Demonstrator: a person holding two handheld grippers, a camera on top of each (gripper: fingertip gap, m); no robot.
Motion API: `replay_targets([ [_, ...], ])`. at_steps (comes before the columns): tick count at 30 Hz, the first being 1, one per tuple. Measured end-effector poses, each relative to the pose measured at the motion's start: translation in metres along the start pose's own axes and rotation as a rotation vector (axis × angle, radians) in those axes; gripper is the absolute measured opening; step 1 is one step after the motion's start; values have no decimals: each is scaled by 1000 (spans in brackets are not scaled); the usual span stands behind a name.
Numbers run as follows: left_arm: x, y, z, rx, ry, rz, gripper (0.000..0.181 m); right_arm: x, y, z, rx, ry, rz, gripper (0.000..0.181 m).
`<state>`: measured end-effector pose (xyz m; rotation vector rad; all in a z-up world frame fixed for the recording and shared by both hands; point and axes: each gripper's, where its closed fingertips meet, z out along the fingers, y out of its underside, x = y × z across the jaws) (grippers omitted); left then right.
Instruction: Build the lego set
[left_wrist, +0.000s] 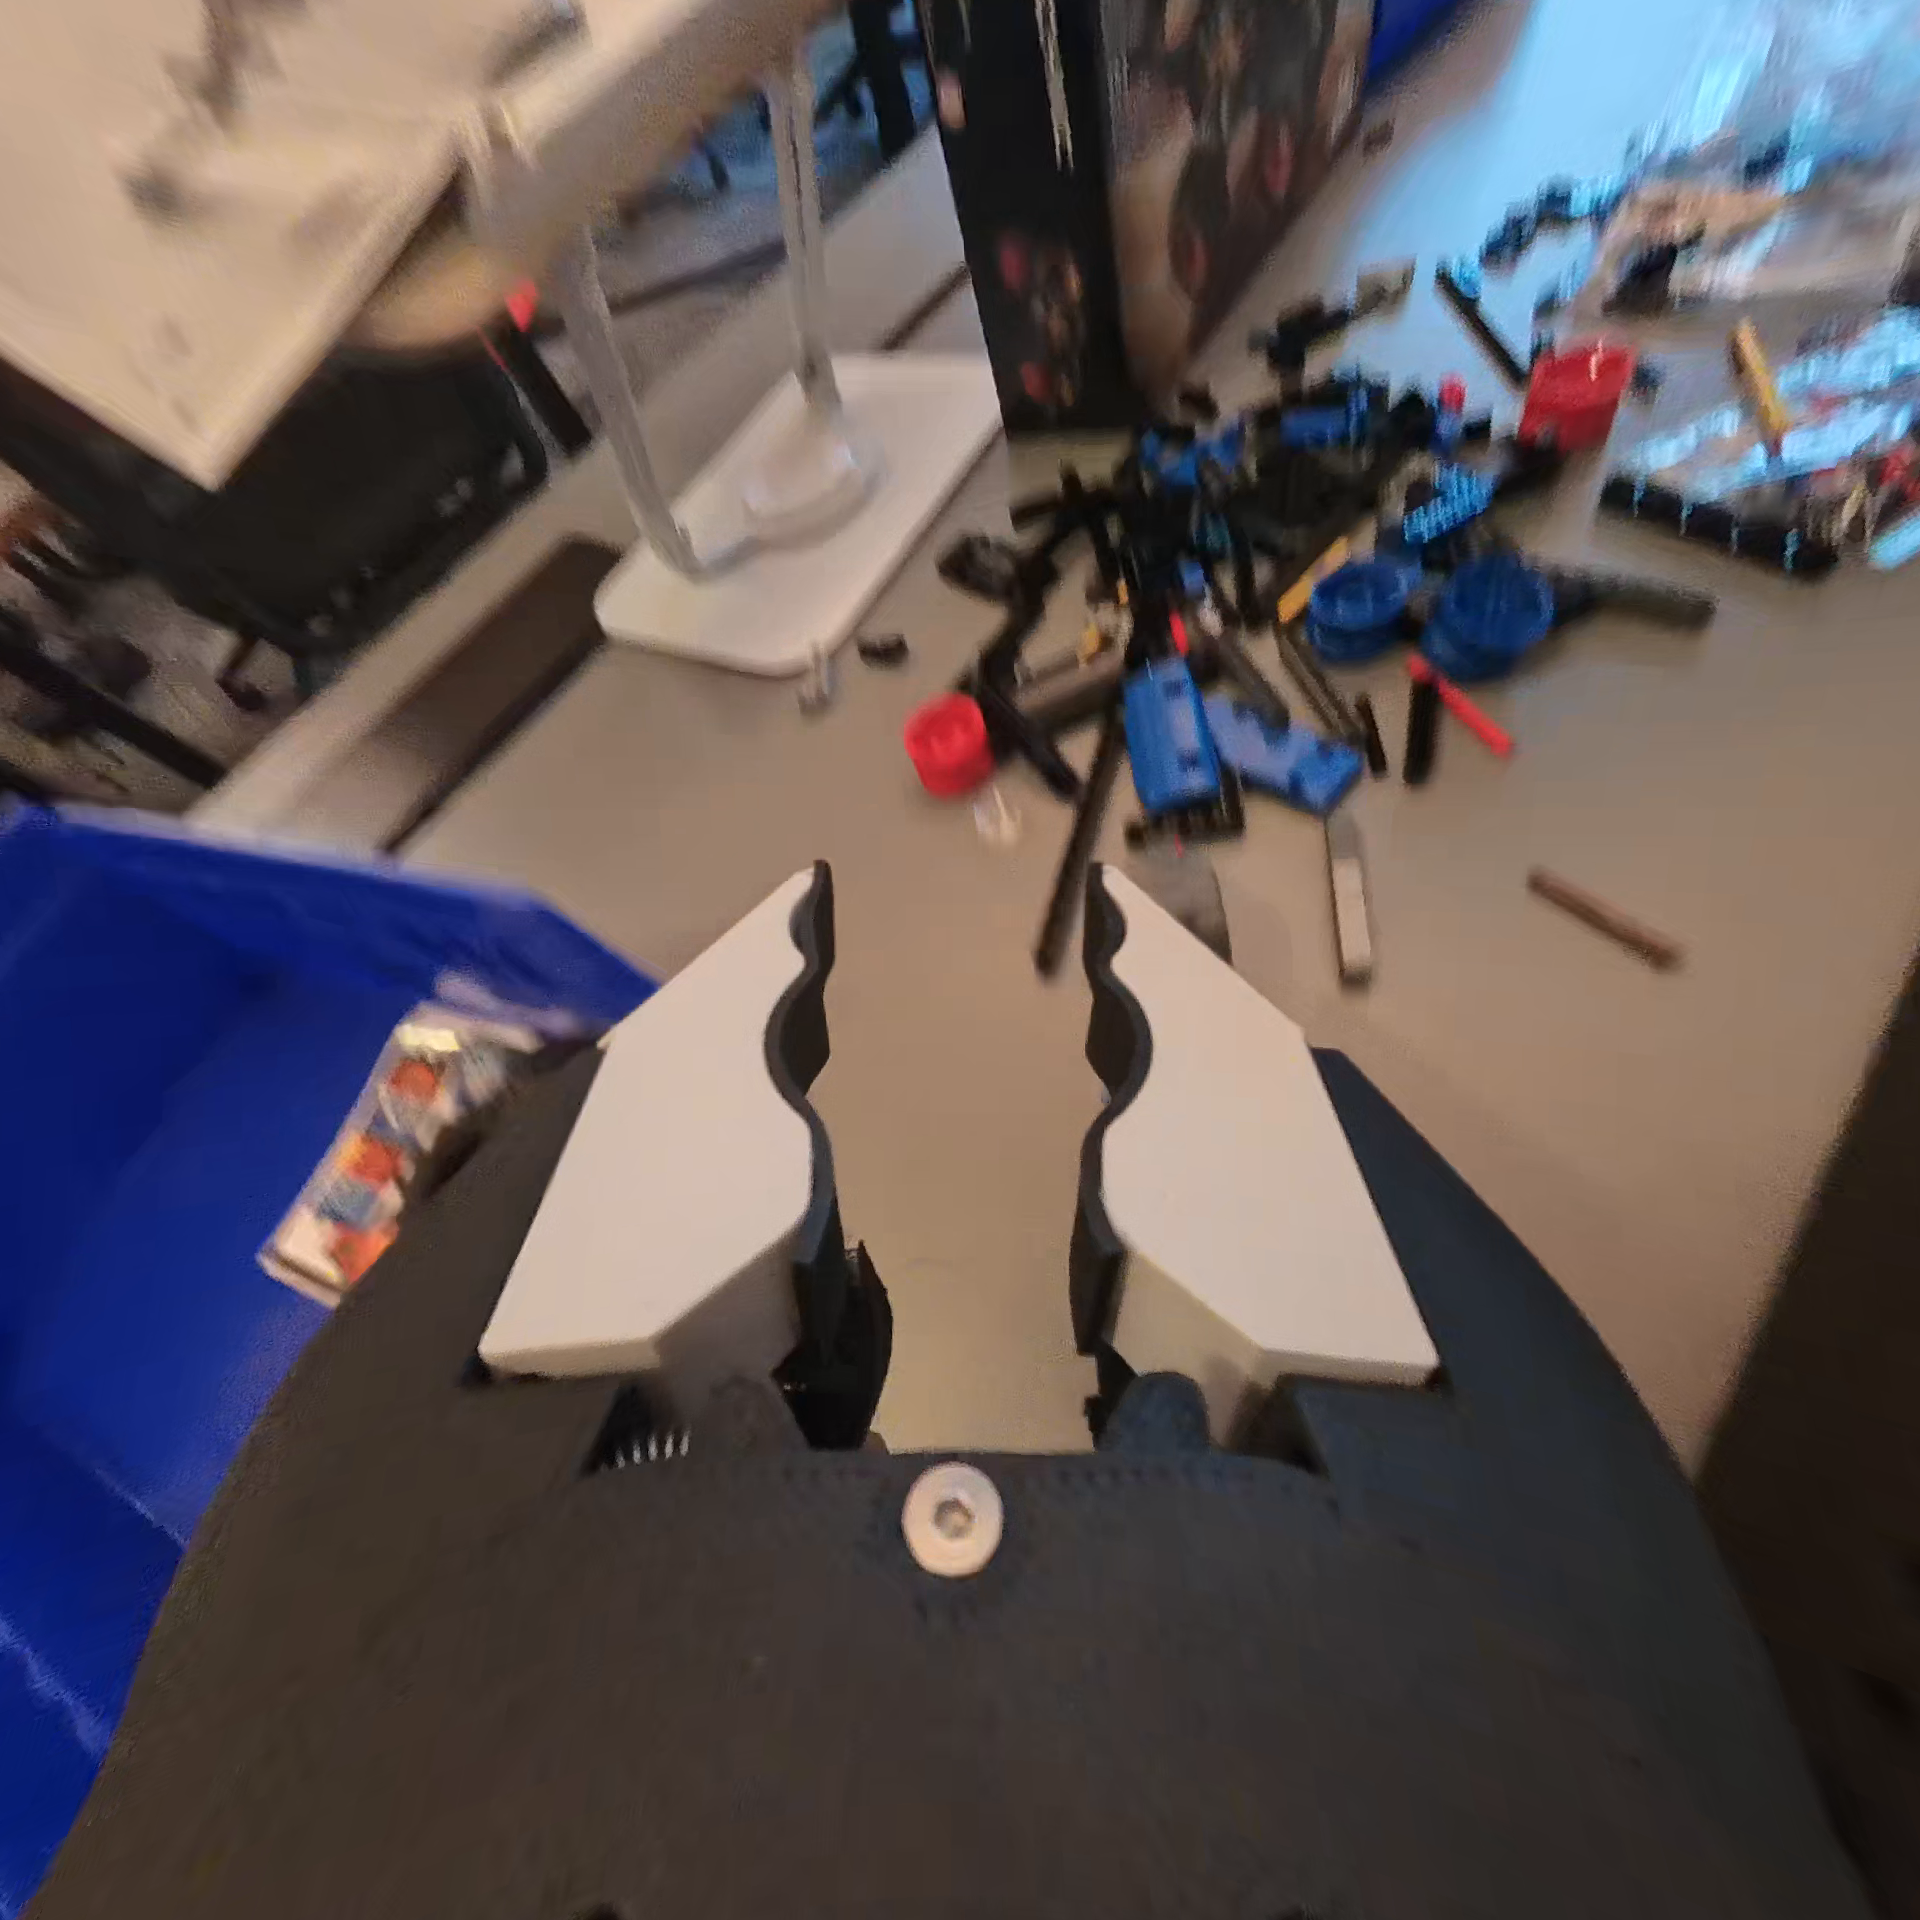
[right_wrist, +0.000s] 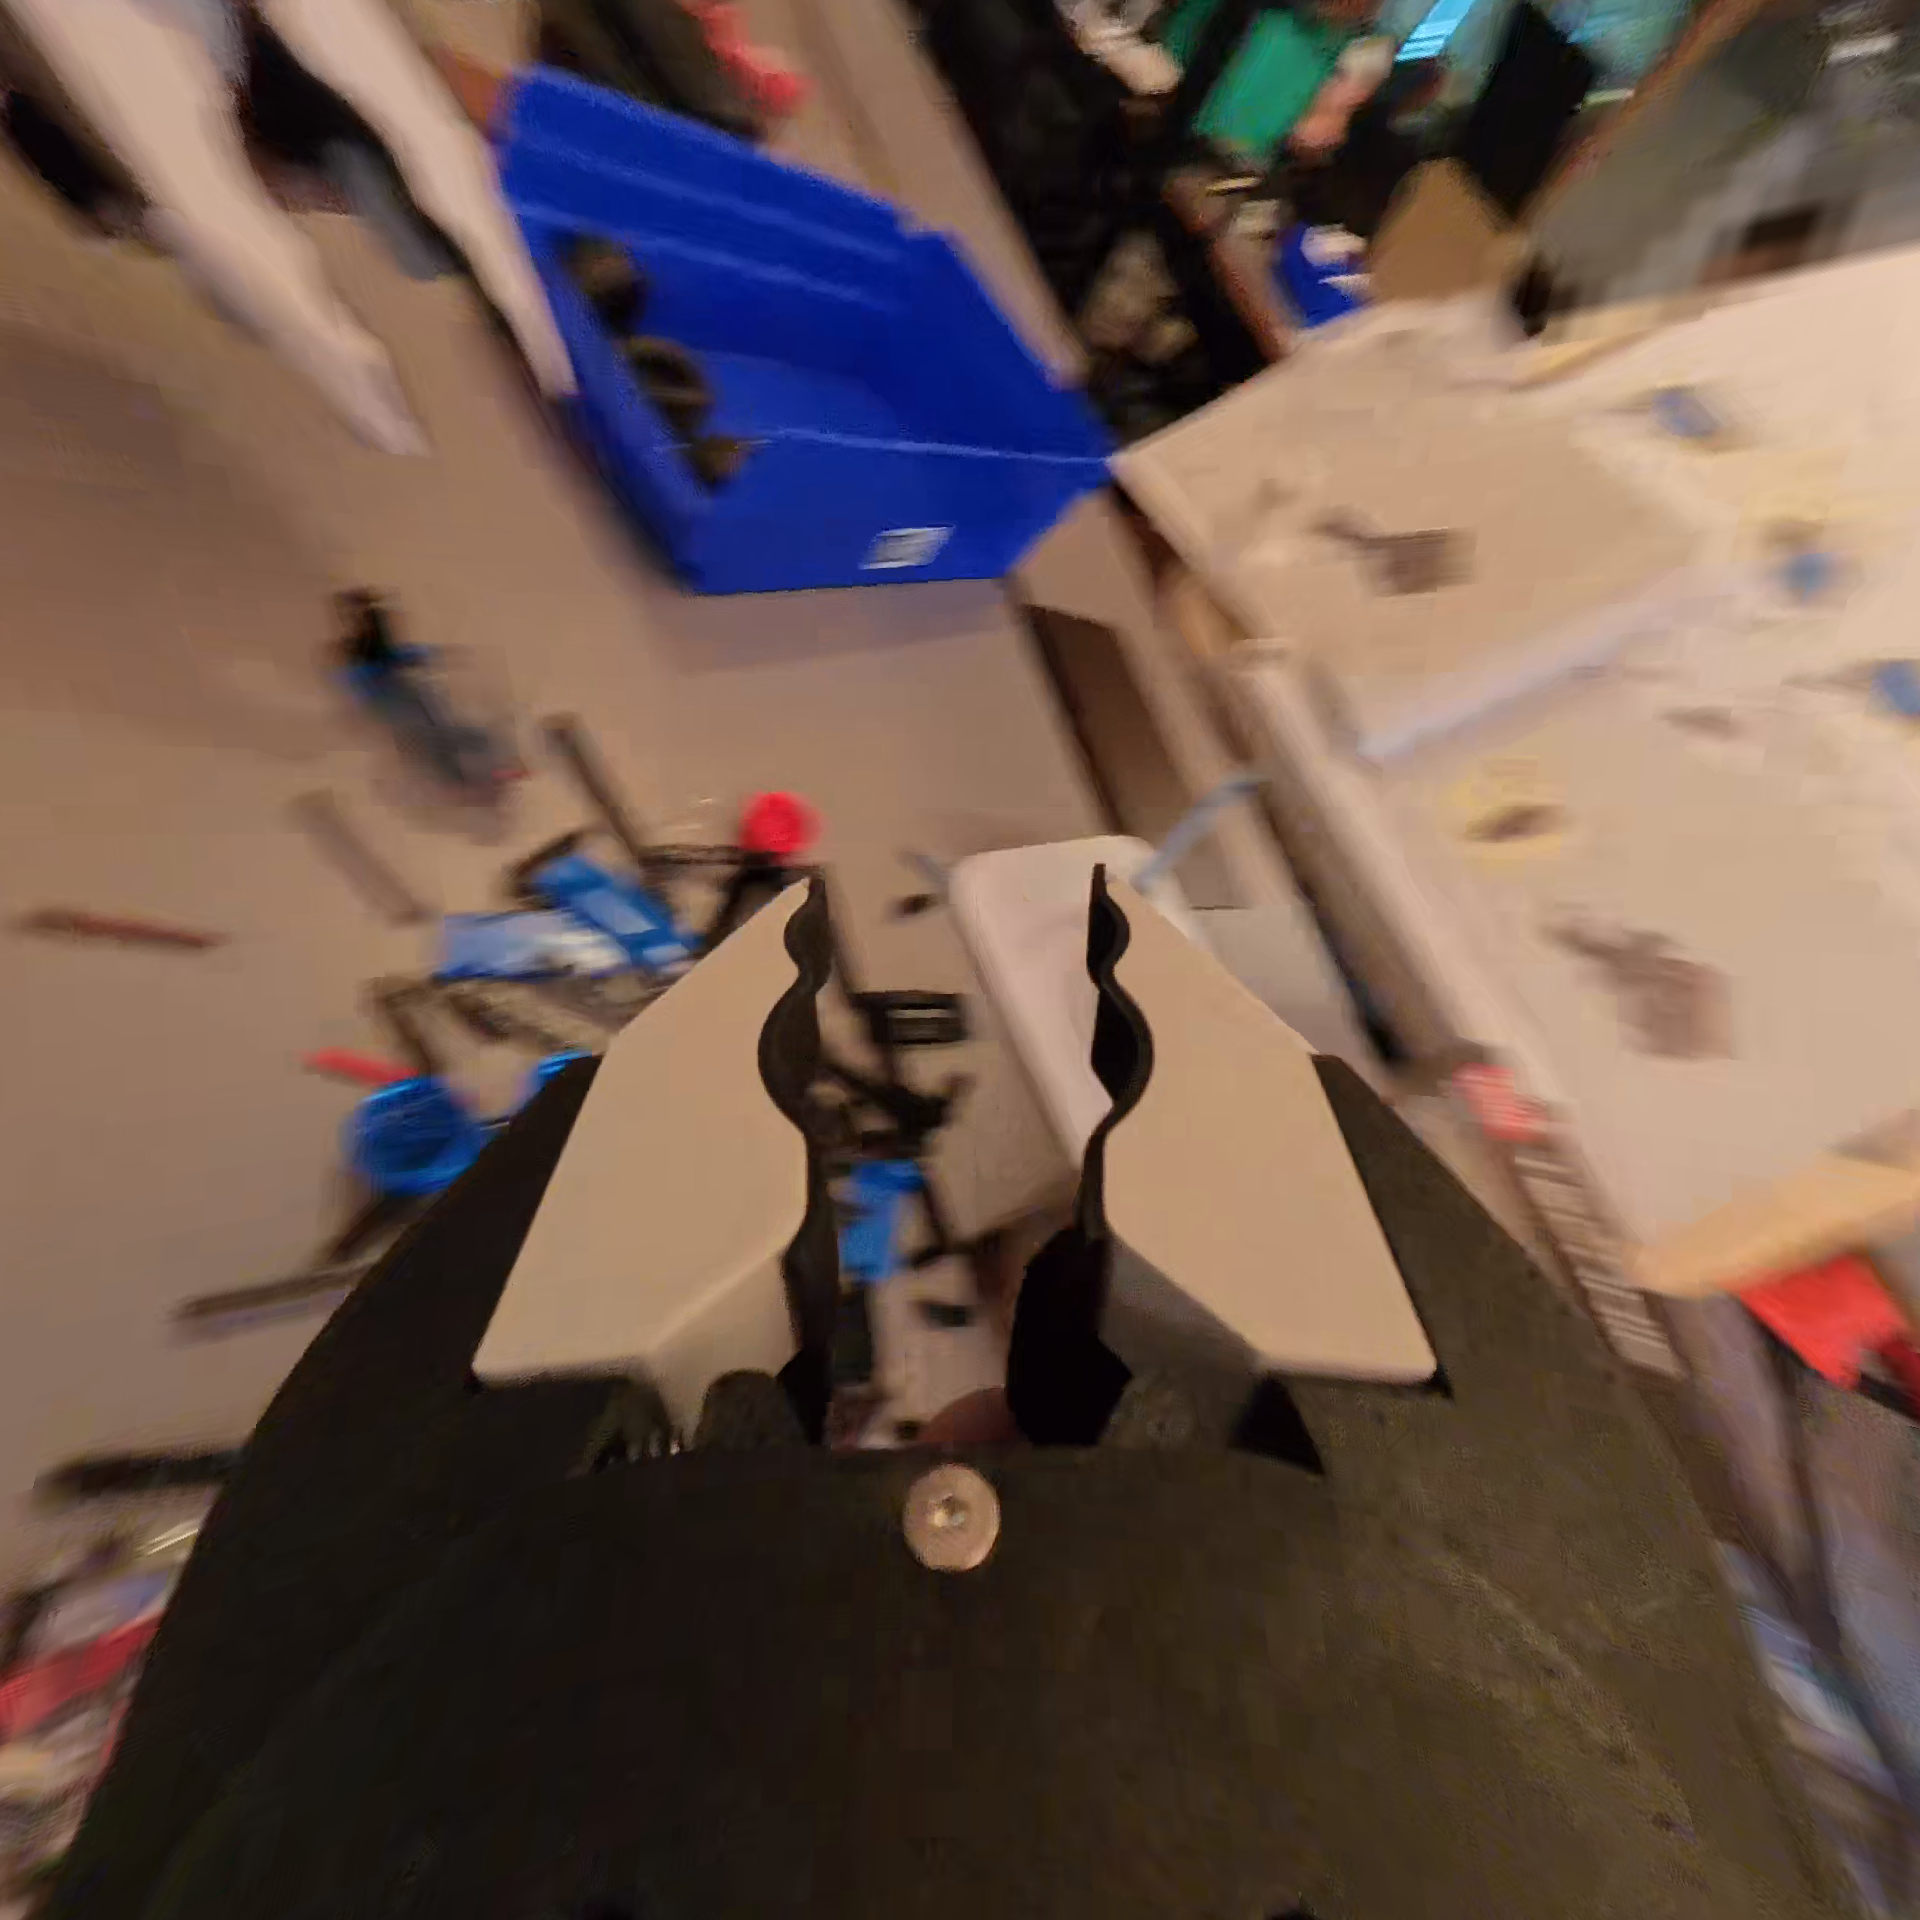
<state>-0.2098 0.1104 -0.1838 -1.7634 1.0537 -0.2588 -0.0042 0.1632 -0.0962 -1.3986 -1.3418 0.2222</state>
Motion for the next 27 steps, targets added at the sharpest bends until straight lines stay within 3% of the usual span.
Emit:
replay_targets([
  [4,-36,-74,38,50,-74,109,47,129,-6,1,-20,199,65,56],
  [7,-71,-120,75,70,-131,172,46,219,18,15,-124,343,40,65],
  [9,-97,-139,102,74,-167,183,46,256,42,31,-219,377,-11,65],
  [15,-151,-146,163,21,-209,160,51,285,87,76,-266,262,97,79],
  [17,-153,-142,174,19,-179,143,50,285,97,85,-272,235,108,74],
  [27,-151,-136,181,75,-150,139,47,290,96,83,-232,278,52,62],
])
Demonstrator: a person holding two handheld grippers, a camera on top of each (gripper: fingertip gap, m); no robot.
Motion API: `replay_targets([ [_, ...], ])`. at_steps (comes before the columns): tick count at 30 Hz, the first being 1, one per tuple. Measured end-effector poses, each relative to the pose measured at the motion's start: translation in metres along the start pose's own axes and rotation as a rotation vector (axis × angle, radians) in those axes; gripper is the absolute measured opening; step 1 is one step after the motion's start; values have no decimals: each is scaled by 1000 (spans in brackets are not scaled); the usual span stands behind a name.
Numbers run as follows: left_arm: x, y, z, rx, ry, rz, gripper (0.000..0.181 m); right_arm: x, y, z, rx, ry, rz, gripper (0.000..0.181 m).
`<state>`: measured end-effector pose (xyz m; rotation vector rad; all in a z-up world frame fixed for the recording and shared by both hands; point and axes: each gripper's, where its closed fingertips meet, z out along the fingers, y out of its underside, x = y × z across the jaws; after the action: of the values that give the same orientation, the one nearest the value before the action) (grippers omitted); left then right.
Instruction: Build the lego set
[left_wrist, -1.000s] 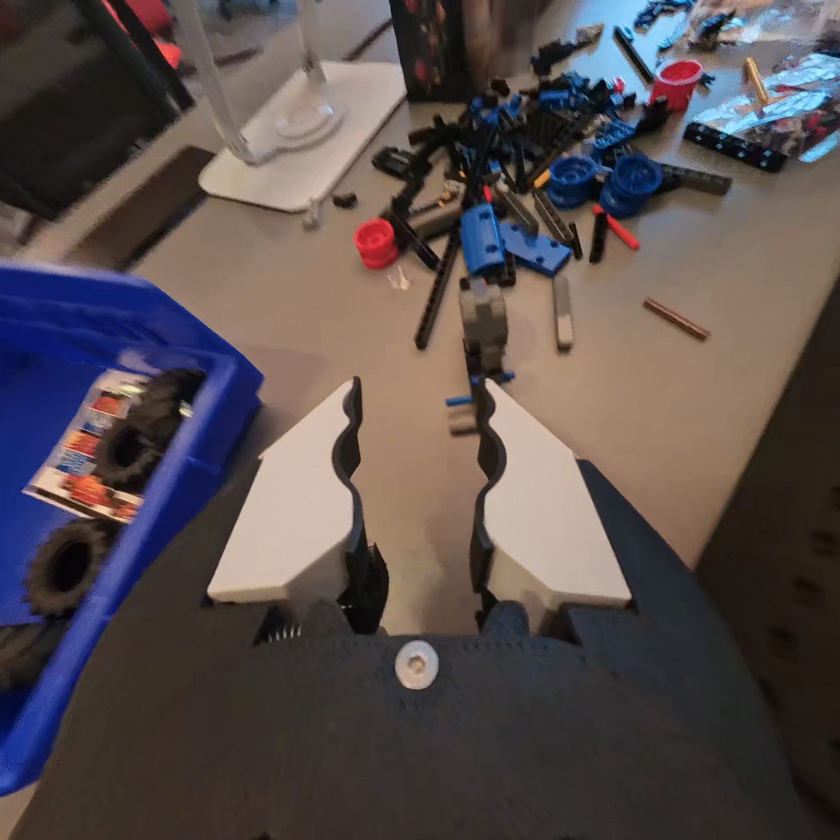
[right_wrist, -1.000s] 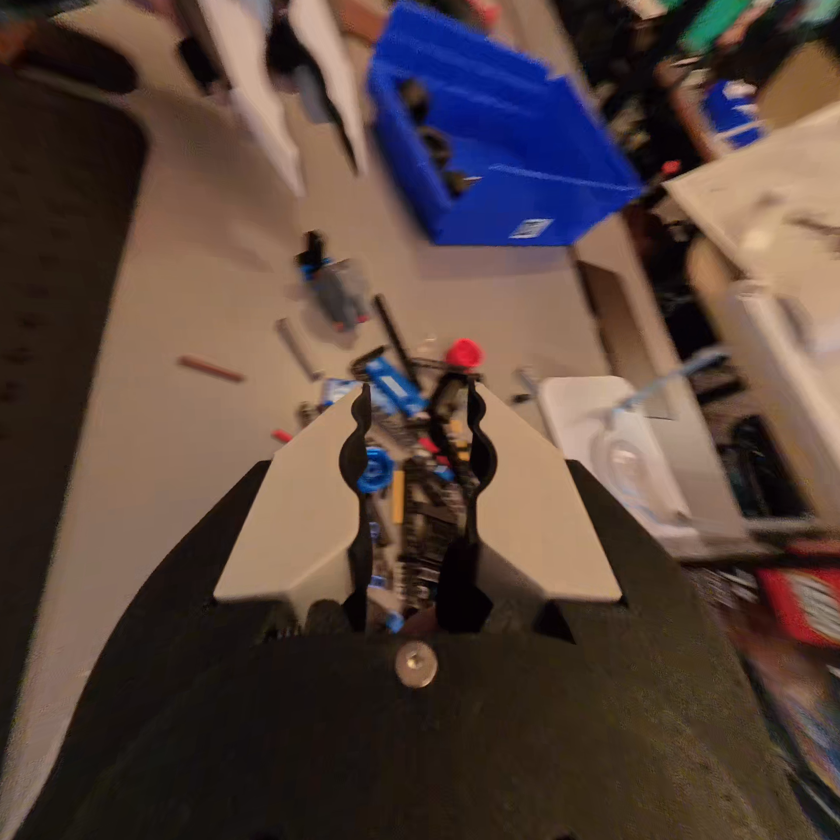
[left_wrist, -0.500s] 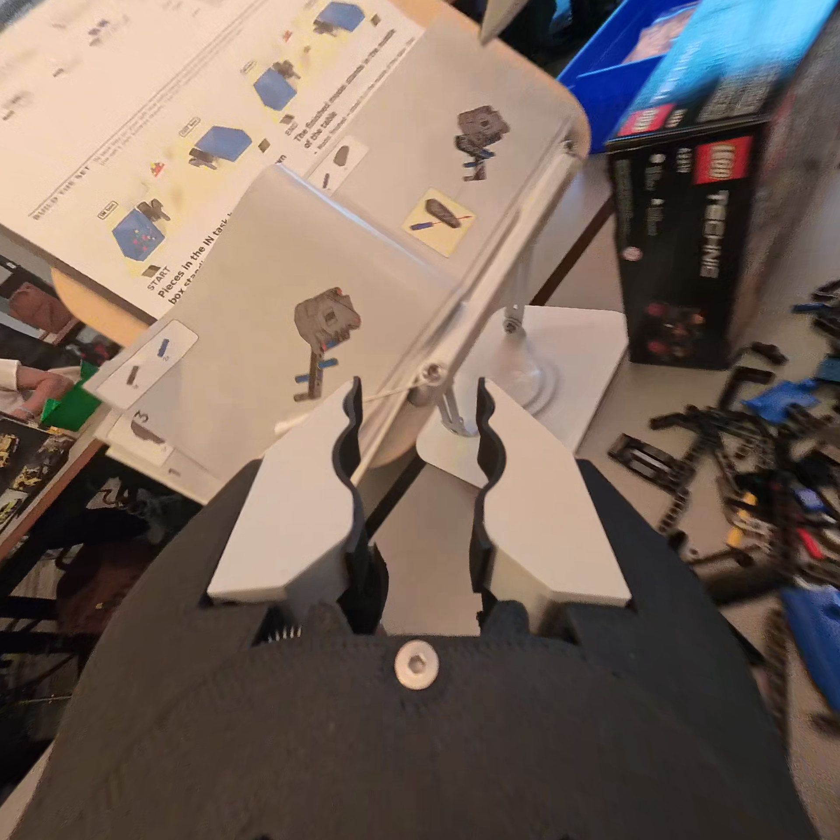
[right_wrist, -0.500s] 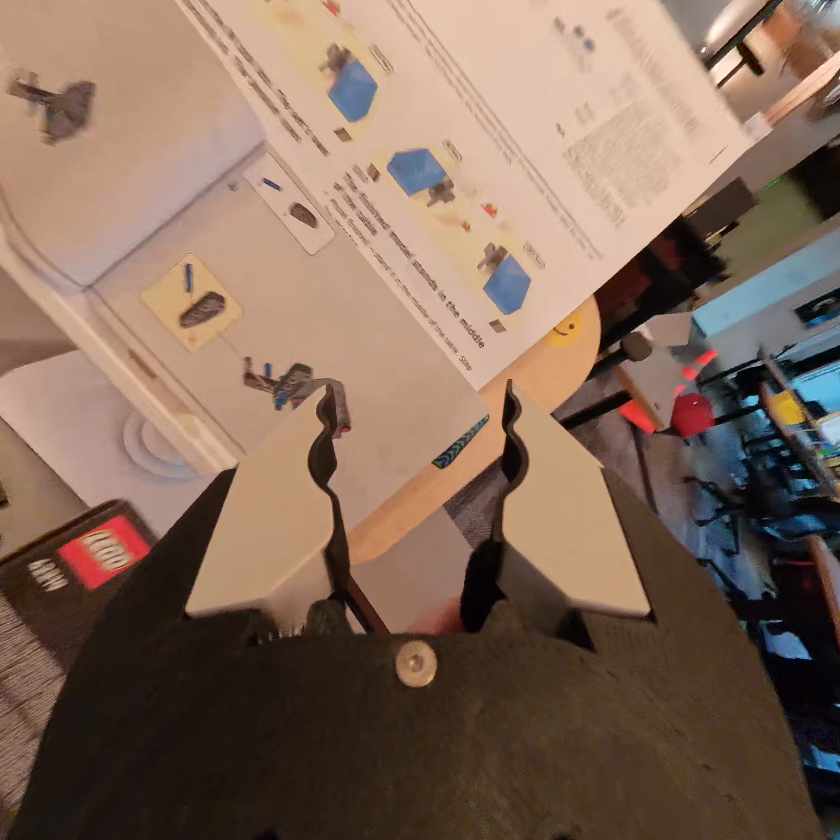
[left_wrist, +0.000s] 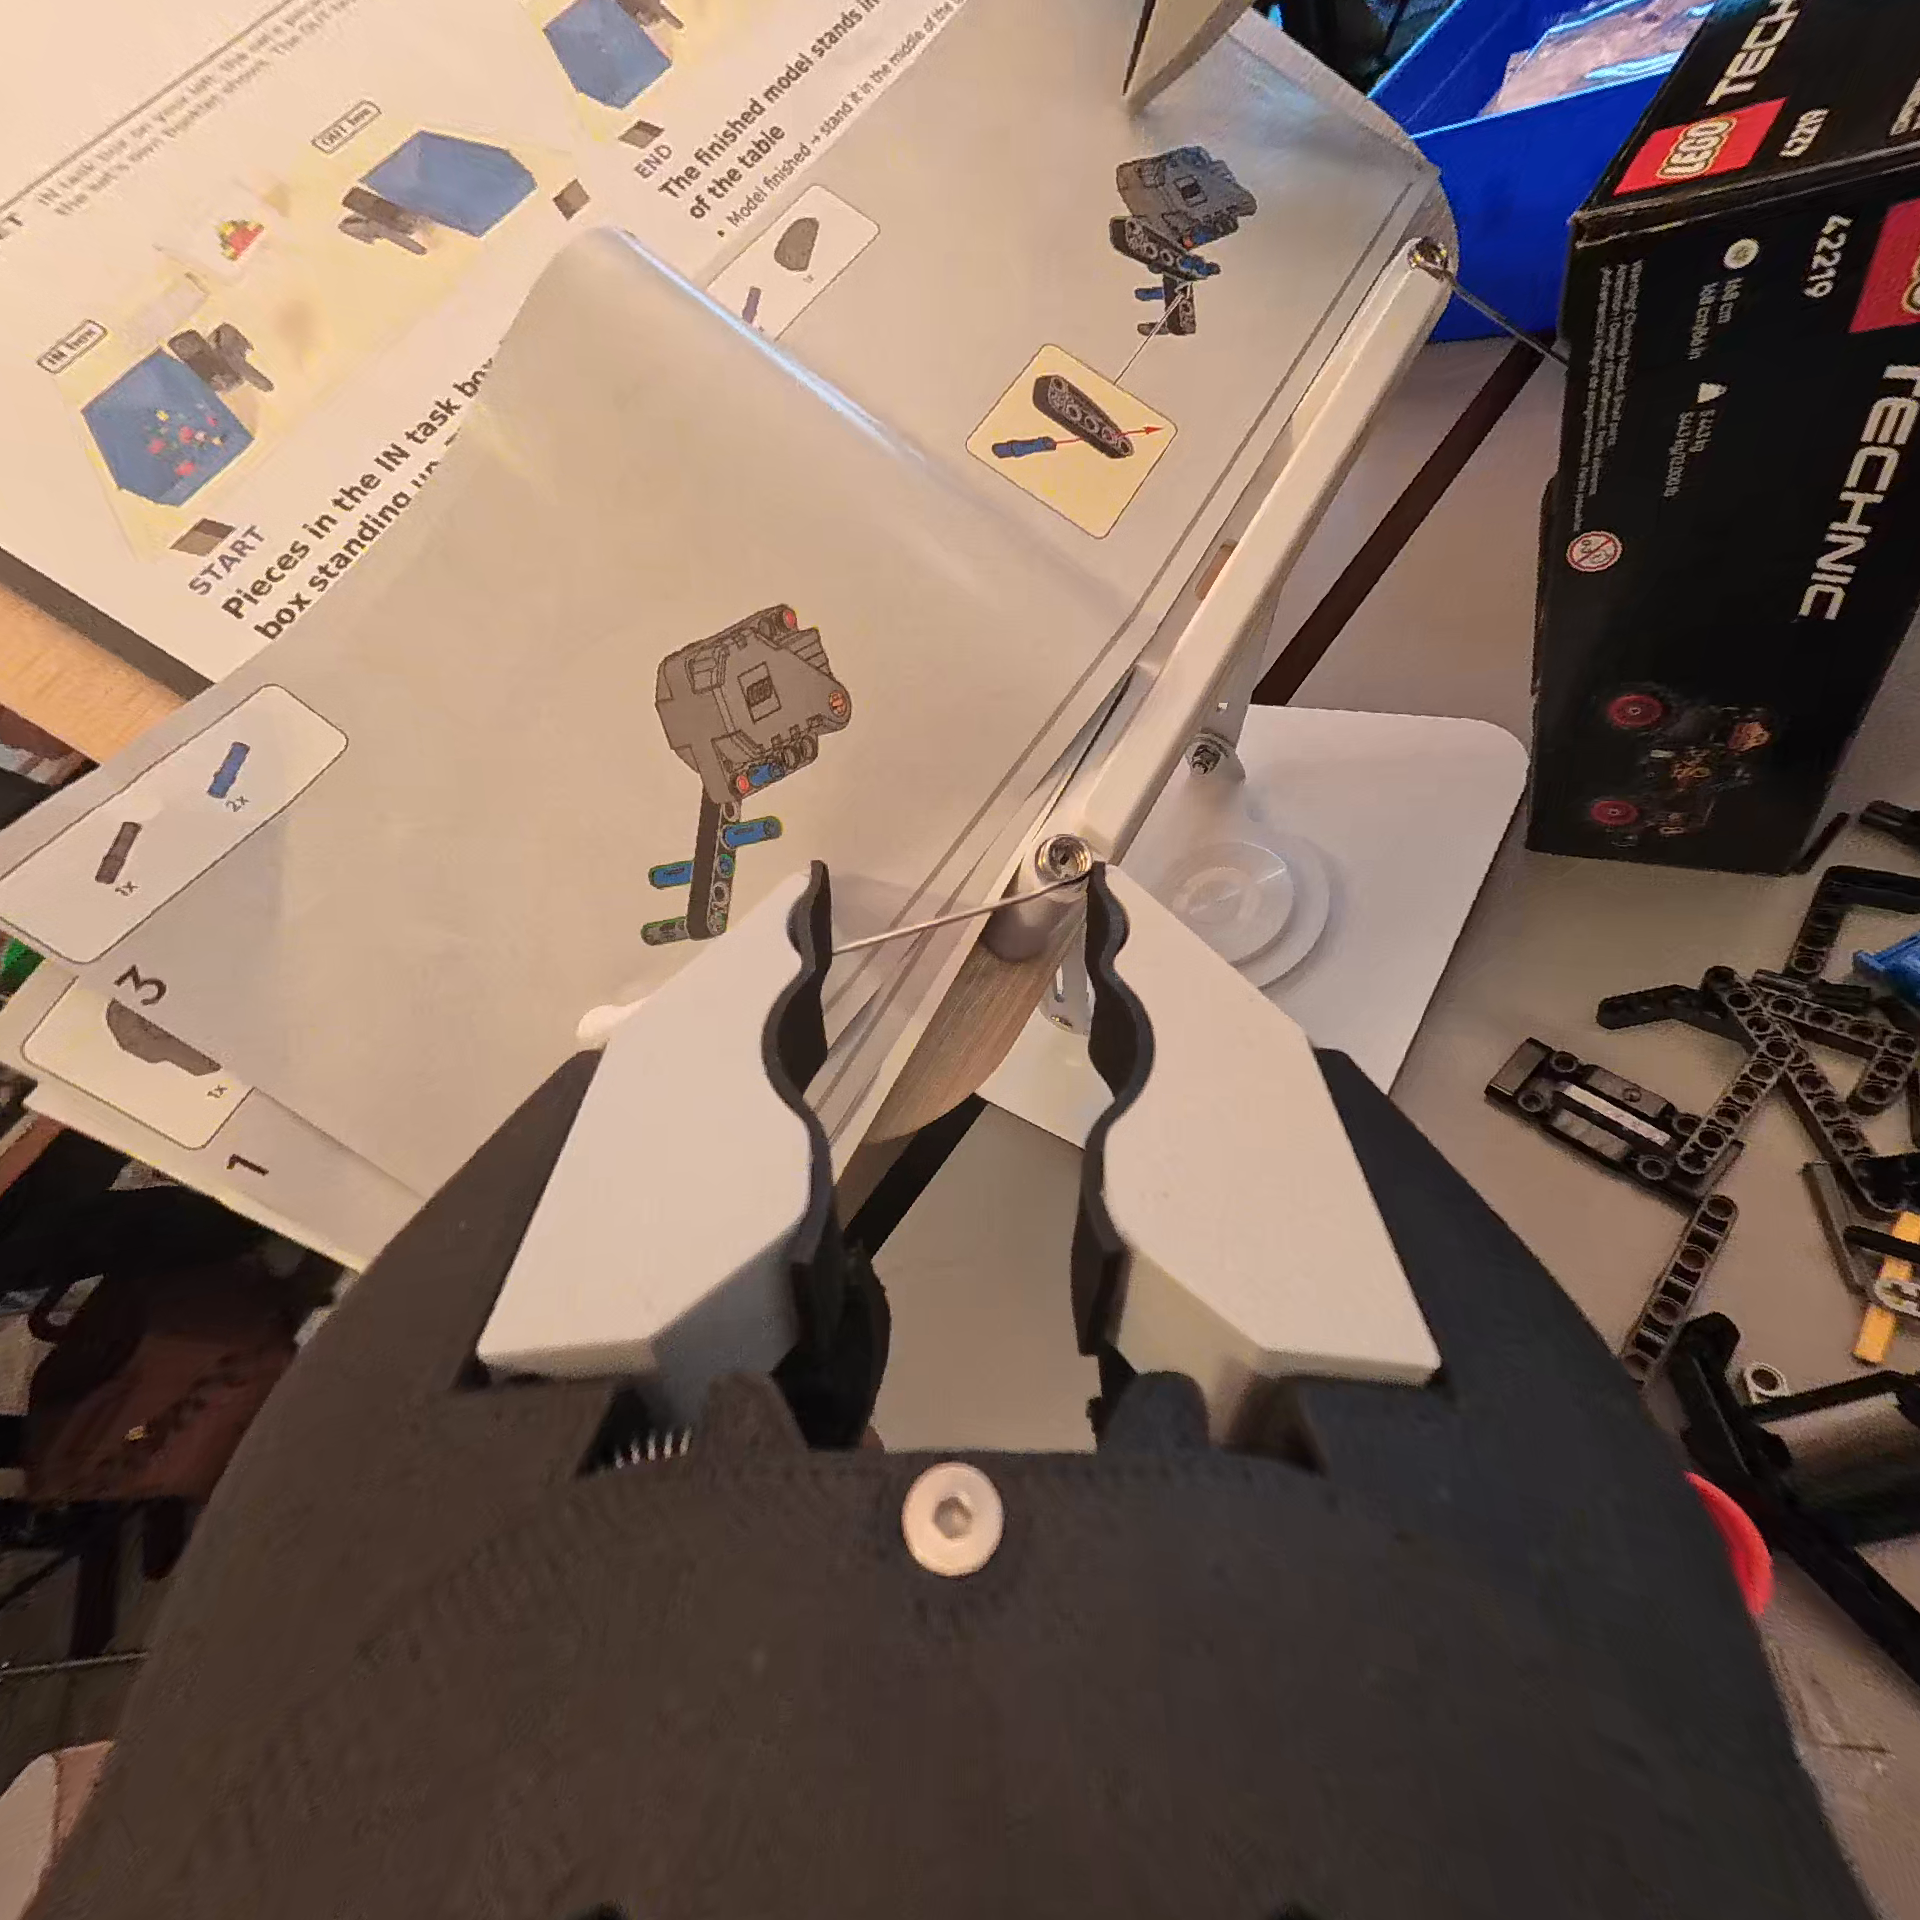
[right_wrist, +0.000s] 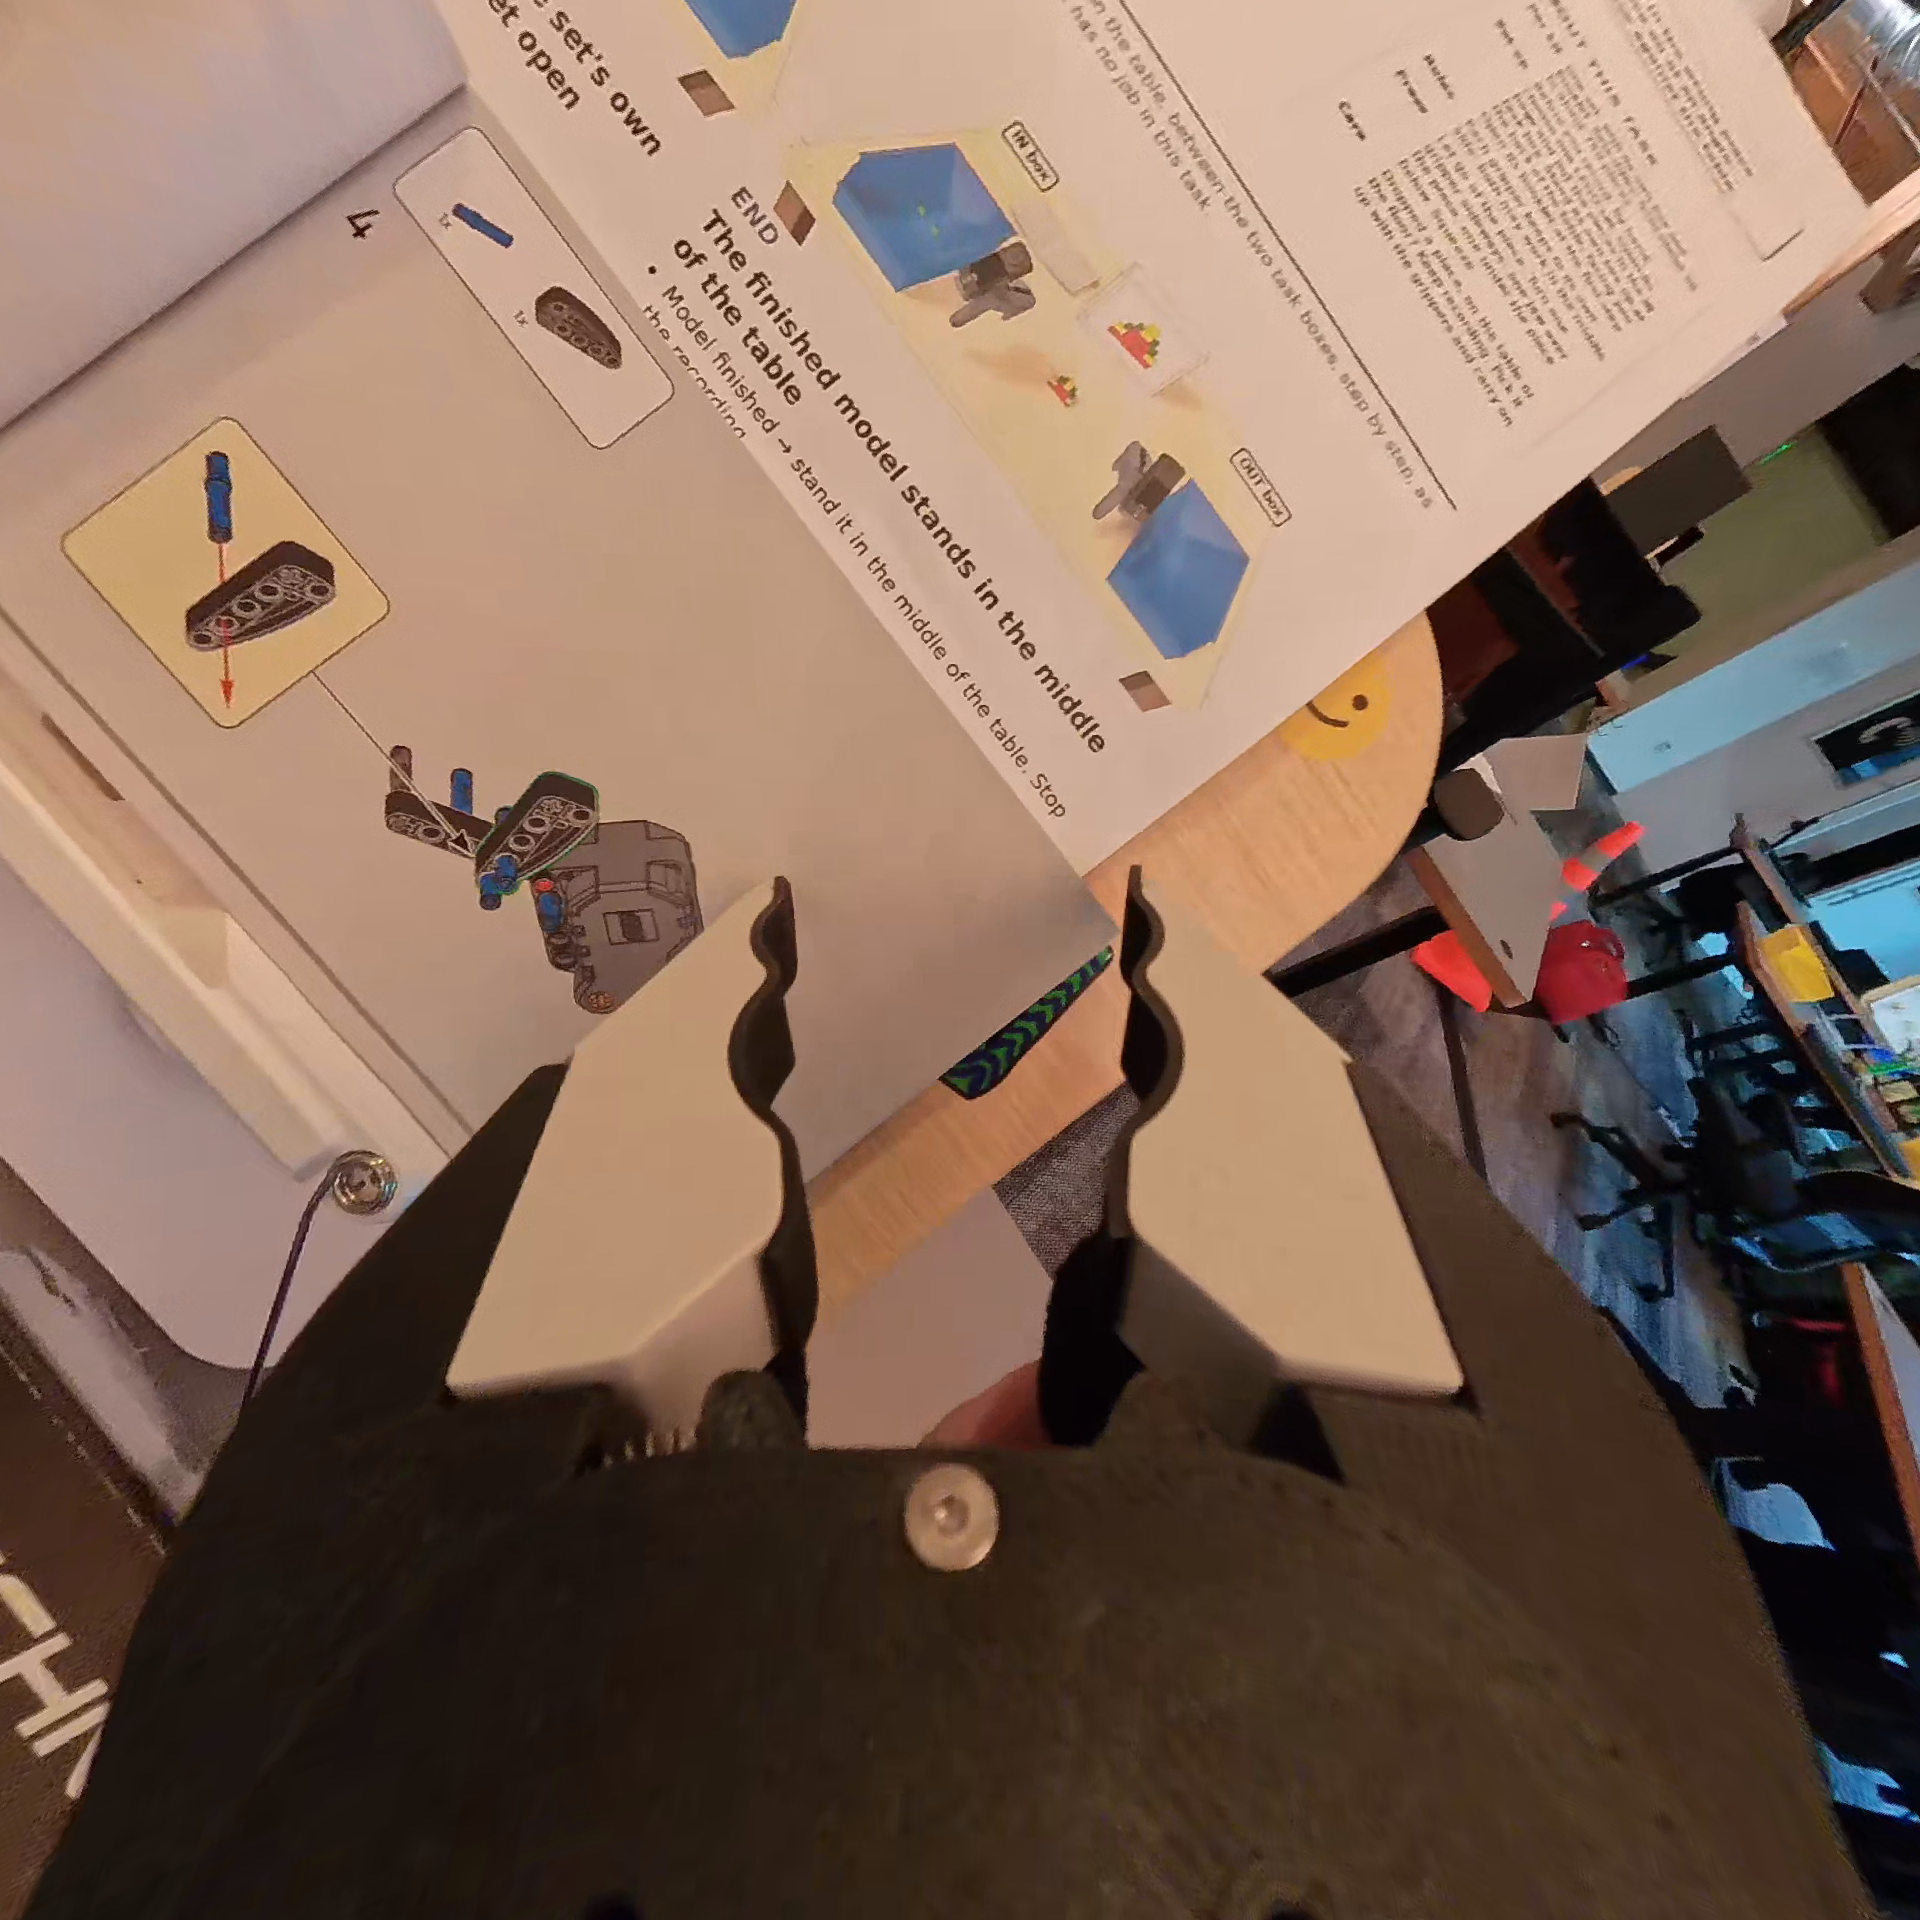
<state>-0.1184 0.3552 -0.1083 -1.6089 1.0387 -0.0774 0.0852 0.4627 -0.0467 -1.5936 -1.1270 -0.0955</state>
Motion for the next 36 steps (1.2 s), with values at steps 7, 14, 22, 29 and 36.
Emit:
replay_targets([
  [7,4,0,1,-38,4,52,45,-5,3,2,4,-60,51,50],
  [14,6,2,1,-53,-1,81,45,-14,1,-3,8,-63,-3,21],
  [22,4,-15,-12,22,8,30,49,-55,-52,-45,185,-363,178,0],
  [29,30,-66,-26,208,211,-174,61,-110,-136,-57,352,-642,344,12],
  [36,32,-89,-26,353,406,-474,70,-154,-164,-24,356,-741,406,31],
])
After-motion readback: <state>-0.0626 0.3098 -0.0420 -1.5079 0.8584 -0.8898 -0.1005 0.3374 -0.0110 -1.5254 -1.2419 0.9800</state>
